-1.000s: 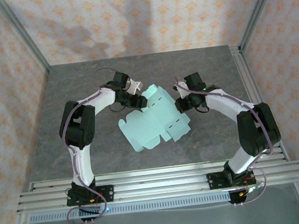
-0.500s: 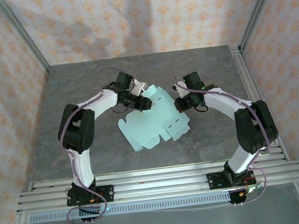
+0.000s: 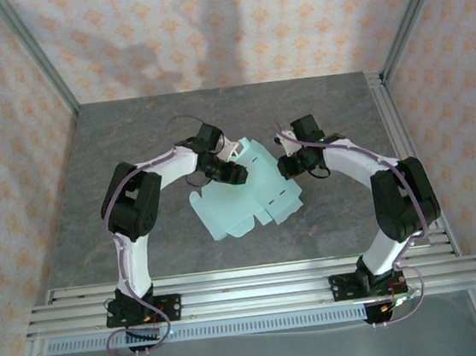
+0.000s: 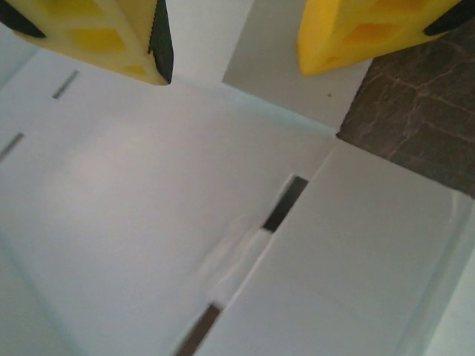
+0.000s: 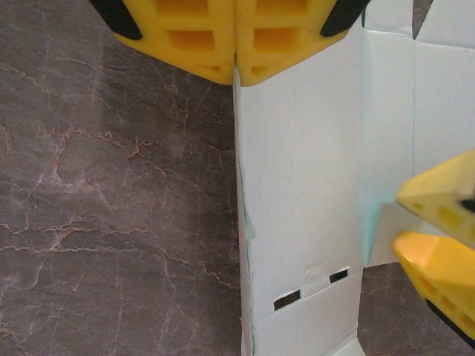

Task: Fold the paper box

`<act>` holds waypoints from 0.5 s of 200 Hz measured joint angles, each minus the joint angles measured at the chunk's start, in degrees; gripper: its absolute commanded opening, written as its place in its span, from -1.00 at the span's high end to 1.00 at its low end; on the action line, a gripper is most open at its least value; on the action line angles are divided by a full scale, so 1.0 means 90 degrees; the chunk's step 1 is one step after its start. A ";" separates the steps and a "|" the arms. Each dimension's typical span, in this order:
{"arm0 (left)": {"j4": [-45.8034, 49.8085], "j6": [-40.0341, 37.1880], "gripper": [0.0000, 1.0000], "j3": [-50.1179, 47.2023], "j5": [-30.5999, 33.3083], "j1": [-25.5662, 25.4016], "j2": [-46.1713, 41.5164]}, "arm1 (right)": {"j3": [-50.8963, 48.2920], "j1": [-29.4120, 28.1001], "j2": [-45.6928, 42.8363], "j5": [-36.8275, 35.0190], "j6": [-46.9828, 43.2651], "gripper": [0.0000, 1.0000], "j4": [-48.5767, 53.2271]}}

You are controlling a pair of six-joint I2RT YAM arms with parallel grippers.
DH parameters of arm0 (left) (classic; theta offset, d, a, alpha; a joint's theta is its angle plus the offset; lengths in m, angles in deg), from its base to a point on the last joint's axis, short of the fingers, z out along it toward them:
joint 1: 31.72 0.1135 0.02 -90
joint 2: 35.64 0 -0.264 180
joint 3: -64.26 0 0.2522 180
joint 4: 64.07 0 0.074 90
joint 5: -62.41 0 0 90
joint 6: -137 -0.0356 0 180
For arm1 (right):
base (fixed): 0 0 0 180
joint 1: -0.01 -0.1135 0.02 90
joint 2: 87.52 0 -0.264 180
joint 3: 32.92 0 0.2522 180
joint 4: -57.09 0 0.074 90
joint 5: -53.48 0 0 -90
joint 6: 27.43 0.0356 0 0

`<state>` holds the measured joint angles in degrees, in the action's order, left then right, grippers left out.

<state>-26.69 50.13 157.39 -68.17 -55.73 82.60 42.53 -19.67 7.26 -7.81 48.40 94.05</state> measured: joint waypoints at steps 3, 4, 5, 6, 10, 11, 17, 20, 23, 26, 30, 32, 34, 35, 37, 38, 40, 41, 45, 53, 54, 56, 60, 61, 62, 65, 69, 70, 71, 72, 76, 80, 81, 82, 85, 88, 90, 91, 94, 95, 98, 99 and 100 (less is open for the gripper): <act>-0.0044 0.0015 0.02 -0.0012 0.0000 0.0000 0.0029 | 0.0000 0.0000 0.0002 0.0002 0.0000 1.00 0.0000; -0.0056 0.0019 0.02 -0.0012 -0.0002 0.0000 0.0036 | 0.0000 0.0000 0.0002 0.0002 0.0000 1.00 0.0000; -0.0070 0.0046 0.02 -0.0012 -0.0010 0.0000 0.0046 | 0.0000 -0.0002 0.0002 0.0002 0.0000 1.00 0.0000; -0.0078 0.0058 0.02 -0.0010 -0.0015 0.0000 0.0051 | 0.0000 -0.0002 0.0000 0.0002 0.0000 1.00 0.0000; -0.0109 0.0104 0.02 -0.0010 -0.0039 0.0000 0.0051 | 0.0000 -0.0002 0.0000 0.0002 0.0000 1.00 0.0005; -0.0112 0.0109 0.02 -0.0010 -0.0044 0.0002 0.0051 | 0.0000 -0.0002 0.0002 0.0002 0.0000 1.00 0.0005; -0.0160 0.0175 0.03 -0.0012 -0.0036 0.0005 0.0046 | 0.0000 0.0002 0.0002 0.0002 0.0000 1.00 0.0002; -0.0185 0.0185 0.02 -0.0012 -0.0034 0.0002 0.0046 | 0.0000 0.0002 0.0002 0.0000 0.0000 1.00 0.0002; -0.0219 0.0211 0.03 -0.0022 -0.0029 0.0000 0.0049 | 0.0000 0.0002 0.0000 -0.0002 0.0000 1.00 0.0002; -0.0250 0.0221 0.03 -0.0039 -0.0024 -0.0002 0.0049 | 0.0000 0.0002 0.0000 -0.0005 0.0000 1.00 0.0002; -0.0274 0.0236 0.03 -0.0058 -0.0012 -0.0002 0.0049 | 0.0000 0.0002 0.0002 -0.0002 0.0000 1.00 0.0002; -0.0279 0.0248 0.04 -0.0066 -0.0012 -0.0002 0.0049 | 0.0000 0.0005 0.0002 -0.0005 0.0000 1.00 0.0002; -0.0294 0.0262 0.04 -0.0070 -0.0005 -0.0002 0.0046 | 0.0000 0.0005 0.0002 -0.0002 0.0000 1.00 0.0002; -0.0299 0.0272 0.04 -0.0073 -0.0002 -0.0002 0.0046 | 0.0000 0.0005 0.0002 -0.0005 0.0000 1.00 0.0002; -0.0308 0.0274 0.05 -0.0078 0.0010 -0.0005 0.0046 | 0.0000 0.0005 0.0002 -0.0005 0.0000 1.00 0.0002; -0.0311 0.0274 0.05 -0.0078 0.0012 -0.0005 0.0046 | 0.0000 0.0005 0.0002 -0.0005 0.0000 1.00 0.0002; -0.0318 0.0289 0.06 -0.0083 0.0024 -0.0010 0.0046 | 0.0000 0.0002 0.0002 -0.0005 0.0000 1.00 0.0002; -0.0321 0.0296 0.05 -0.0083 0.0029 -0.0012 0.0046 | 0.0000 0.0005 0.0002 -0.0005 0.0000 1.00 0.0002; -0.0330 0.0306 0.06 -0.0083 0.0056 -0.0019 0.0046 | 0.0000 0.0002 0.0002 -0.0005 0.0000 1.00 0.0002; -0.0347 0.0338 0.11 -0.0090 0.0092 -0.0032 0.0034 | 0.0000 0.0002 0.0002 -0.0005 0.0000 1.00 0.0002; -0.0347 0.0342 0.12 -0.0092 0.0097 -0.0032 0.0032 | 0.0000 0.0002 0.0002 -0.0005 0.0000 1.00 0.0002; -0.0352 0.0342 0.14 -0.0095 0.0109 -0.0032 0.0029 | 0.0000 0.0002 0.0002 -0.0007 0.0000 1.00 0.0002; -0.0381 0.0355 0.16 -0.0119 0.0129 -0.0041 0.0010 | 0.0000 0.0005 0.0002 -0.0012 0.0000 1.00 0.0002; -0.0391 0.0364 0.16 -0.0124 0.0136 -0.0044 0.0005 | 0.0000 0.0005 0.0000 -0.0015 0.0000 1.00 0.0002; -0.0401 0.0367 0.16 -0.0129 0.0141 -0.0044 0.0002 | 0.0000 0.0005 0.0002 -0.0019 0.0000 1.00 0.0002; -0.0420 0.0364 0.16 -0.0151 0.0170 -0.0044 -0.0002 | 0.0000 0.0005 0.0002 -0.0019 0.0000 1.00 0.0002; -0.0461 0.0379 0.16 -0.0185 0.0189 -0.0044 -0.0034 | 0.0000 0.0012 0.0002 -0.0022 0.0000 1.00 0.0002; -0.0466 0.0381 0.16 -0.0192 0.0194 -0.0044 -0.0036 | 0.0000 0.0015 0.0000 -0.0022 0.0000 1.00 0.0002; -0.0476 0.0384 0.16 -0.0199 0.0199 -0.0044 -0.0039 | 0.0000 0.0017 0.0000 -0.0022 0.0000 1.00 0.0002; -0.0493 0.0386 0.16 -0.0211 0.0204 -0.0044 -0.0044 | 0.0000 0.0015 0.0000 -0.0022 0.0000 1.00 0.0002; -0.0525 0.0398 0.16 -0.0243 0.0209 -0.0044 -0.0078 | 0.0000 0.0015 0.0000 -0.0022 0.0000 1.00 0.0002; -0.0563 0.0425 0.17 -0.0279 0.0221 -0.0044 -0.0109 | 0.0000 0.0015 0.0002 -0.0022 0.0000 1.00 0.0002; -0.0566 0.0435 0.18 -0.0287 0.0223 -0.0044 -0.0117 | 0.0000 0.0015 0.0002 -0.0019 0.0000 1.00 0.0002; -0.0568 0.0440 0.19 -0.0294 0.0226 -0.0046 -0.0124 | 0.0000 0.0015 0.0002 -0.0022 0.0000 1.00 0.0002; -0.0588 0.0440 0.20 -0.0316 0.0233 -0.0051 -0.0138 | 0.0000 0.0015 0.0000 -0.0019 0.0000 1.00 0.0002; -0.0597 0.0466 0.22 -0.0335 0.0238 -0.0058 -0.0170 | 0.0000 0.0015 0.0002 -0.0019 0.0000 1.00 0.0002; -0.0600 0.0474 0.23 -0.0347 0.0260 -0.0061 -0.0182 | 0.0000 0.0015 0.0002 -0.0019 0.0000 1.00 0.0002; -0.0597 0.0476 0.24 -0.0350 0.0262 -0.0063 -0.0185 | 0.0000 0.0015 0.0000 -0.0019 0.0000 1.00 0.0002; -0.0597 0.0500 0.29 -0.0362 0.0274 -0.0073 -0.0214 | 0.0000 0.0015 0.0002 -0.0019 0.0000 1.00 0.0002; -0.0600 0.0505 0.30 -0.0364 0.0284 -0.0073 -0.0219 | 0.0000 0.0015 0.0002 -0.0019 0.0000 1.00 0.0002; -0.0602 0.0500 0.32 -0.0376 0.0304 -0.0075 -0.0231 | 0.0000 0.0015 0.0002 -0.0019 0.0000 1.00 0.0002; -0.0600 0.0503 0.33 -0.0376 0.0306 -0.0075 -0.0238 | 0.0000 0.0015 0.0002 -0.0019 0.0000 1.00 0.0002; -0.0595 0.0522 0.33 -0.0379 0.0321 -0.0083 -0.0248 | 0.0000 0.0015 0.0002 -0.0019 0.0000 1.00 0.0002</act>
<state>-32.05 54.83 153.98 -65.28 -56.47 80.37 42.53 -19.54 7.28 -7.98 48.40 94.07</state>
